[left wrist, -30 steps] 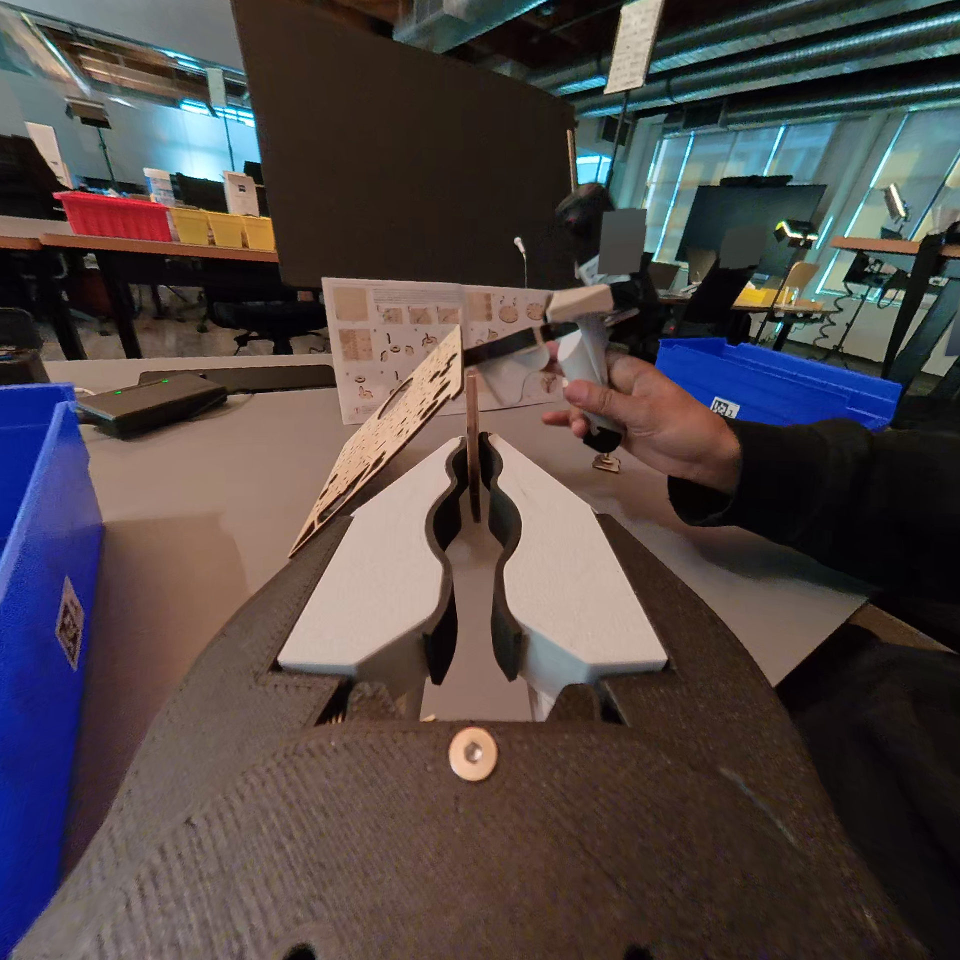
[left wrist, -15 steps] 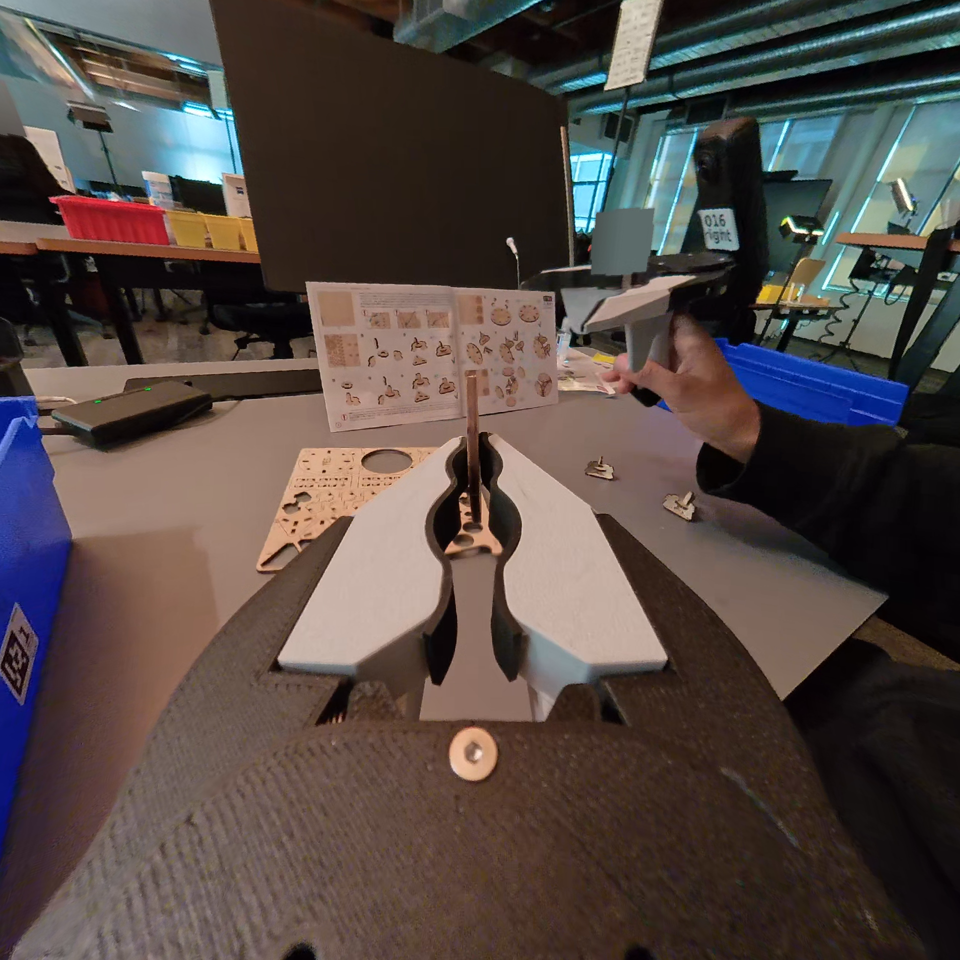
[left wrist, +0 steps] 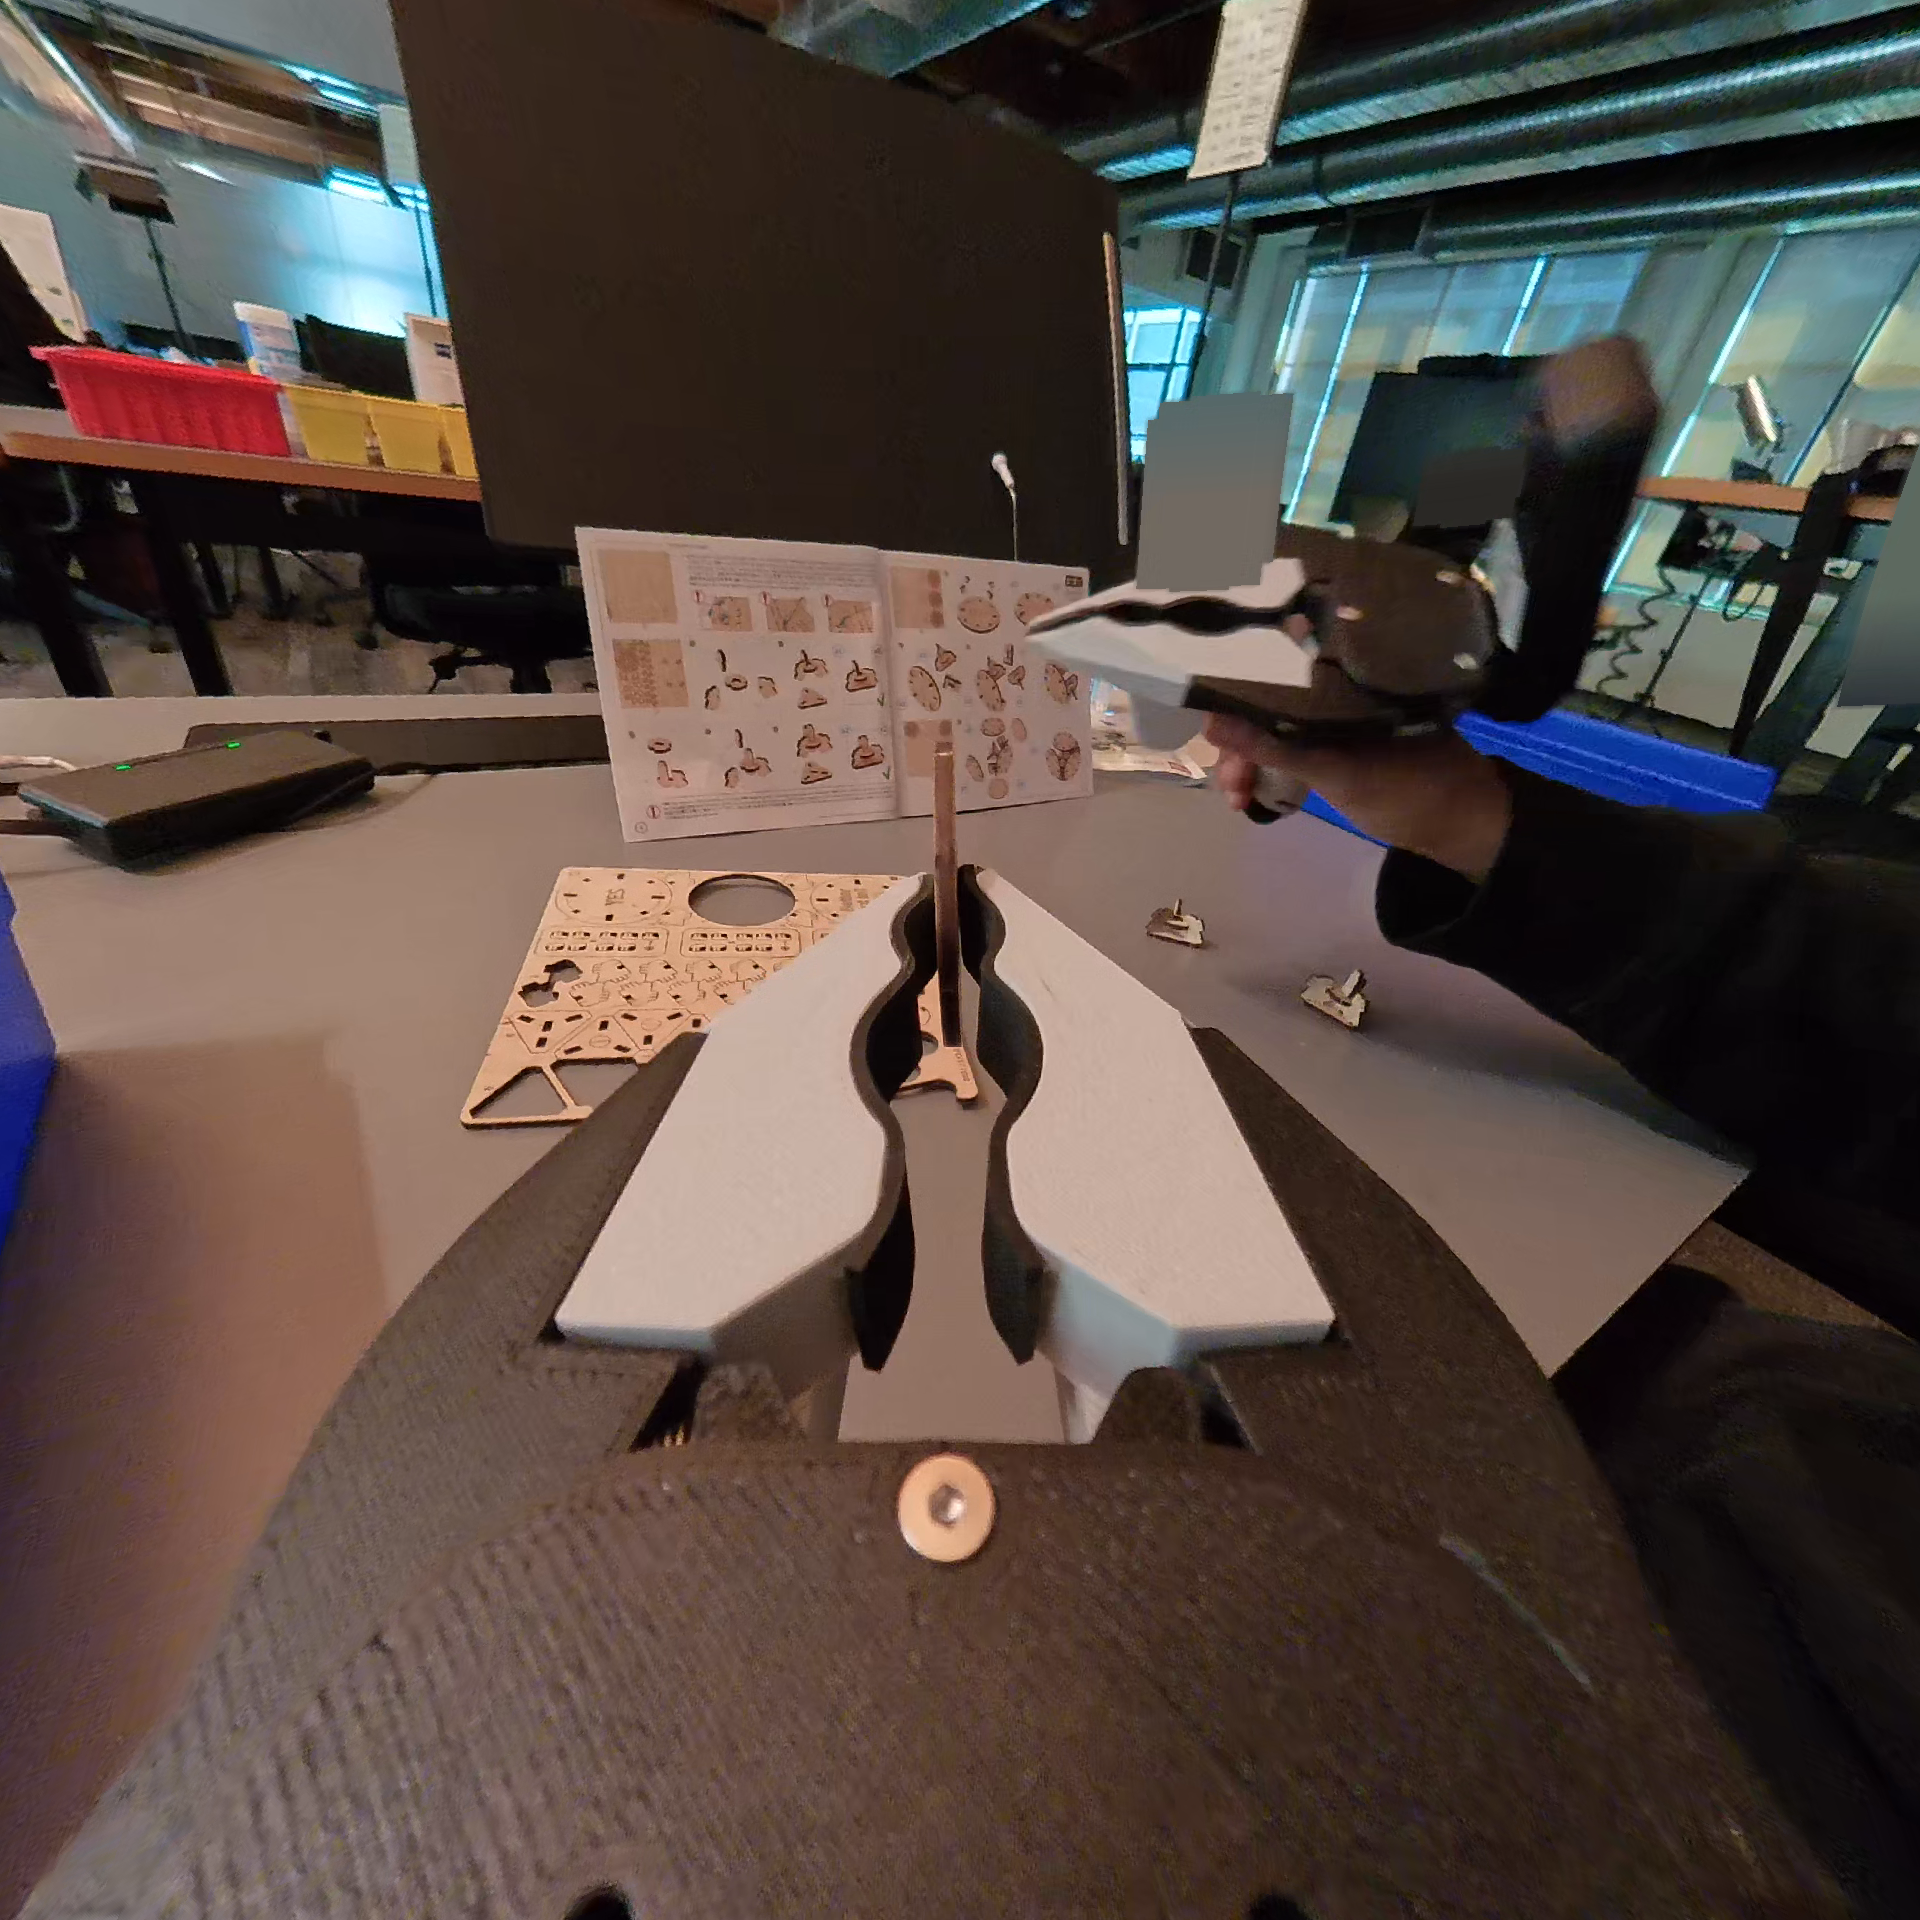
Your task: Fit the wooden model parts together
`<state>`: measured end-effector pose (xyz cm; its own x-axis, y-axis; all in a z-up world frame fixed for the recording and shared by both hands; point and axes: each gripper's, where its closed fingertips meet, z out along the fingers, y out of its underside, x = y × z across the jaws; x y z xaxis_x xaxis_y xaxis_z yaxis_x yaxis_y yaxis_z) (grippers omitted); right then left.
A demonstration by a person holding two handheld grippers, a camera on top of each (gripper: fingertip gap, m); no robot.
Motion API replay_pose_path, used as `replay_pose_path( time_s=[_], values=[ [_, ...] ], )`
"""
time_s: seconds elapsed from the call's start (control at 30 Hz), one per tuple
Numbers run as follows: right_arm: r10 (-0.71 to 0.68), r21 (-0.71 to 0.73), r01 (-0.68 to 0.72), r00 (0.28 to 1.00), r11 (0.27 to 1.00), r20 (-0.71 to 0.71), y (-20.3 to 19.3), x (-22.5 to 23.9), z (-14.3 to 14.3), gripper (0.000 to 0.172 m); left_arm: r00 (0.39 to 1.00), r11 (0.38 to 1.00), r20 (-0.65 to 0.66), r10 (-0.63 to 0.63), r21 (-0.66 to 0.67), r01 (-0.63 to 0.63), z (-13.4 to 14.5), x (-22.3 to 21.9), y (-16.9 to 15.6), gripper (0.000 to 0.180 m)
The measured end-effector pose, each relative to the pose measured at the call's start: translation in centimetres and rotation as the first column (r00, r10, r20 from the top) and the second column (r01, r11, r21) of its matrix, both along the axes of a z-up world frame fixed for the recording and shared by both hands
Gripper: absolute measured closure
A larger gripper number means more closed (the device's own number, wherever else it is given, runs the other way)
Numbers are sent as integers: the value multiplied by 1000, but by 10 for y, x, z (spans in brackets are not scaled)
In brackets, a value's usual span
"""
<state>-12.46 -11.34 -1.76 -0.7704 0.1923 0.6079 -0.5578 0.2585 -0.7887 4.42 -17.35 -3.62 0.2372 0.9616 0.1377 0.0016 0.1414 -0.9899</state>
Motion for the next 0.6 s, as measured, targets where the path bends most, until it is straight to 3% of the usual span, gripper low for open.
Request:
replay_pose_path(
  time_s=[0.1,0.17,0.37,0.6],
  values=[
    [-120,202,50,930,978,348,-17,-31,-44,170,1000,1000,2,-11,8,11,-2,0,0,178],
    [-169,285,31,865,958,473,-32,-48,-68,145,1000,1000,-2,-18,16,18,-3,0,1,178],
    [-320,493,29,794,870,518,-72,-91,-125,133,999,998,-13,-43,55,44,-6,4,0,178],
    [-380,560,-7,728,828,570,-94,-103,-159,144,999,992,-25,-39,120,42,-9,10,-16,178]
  ],
)
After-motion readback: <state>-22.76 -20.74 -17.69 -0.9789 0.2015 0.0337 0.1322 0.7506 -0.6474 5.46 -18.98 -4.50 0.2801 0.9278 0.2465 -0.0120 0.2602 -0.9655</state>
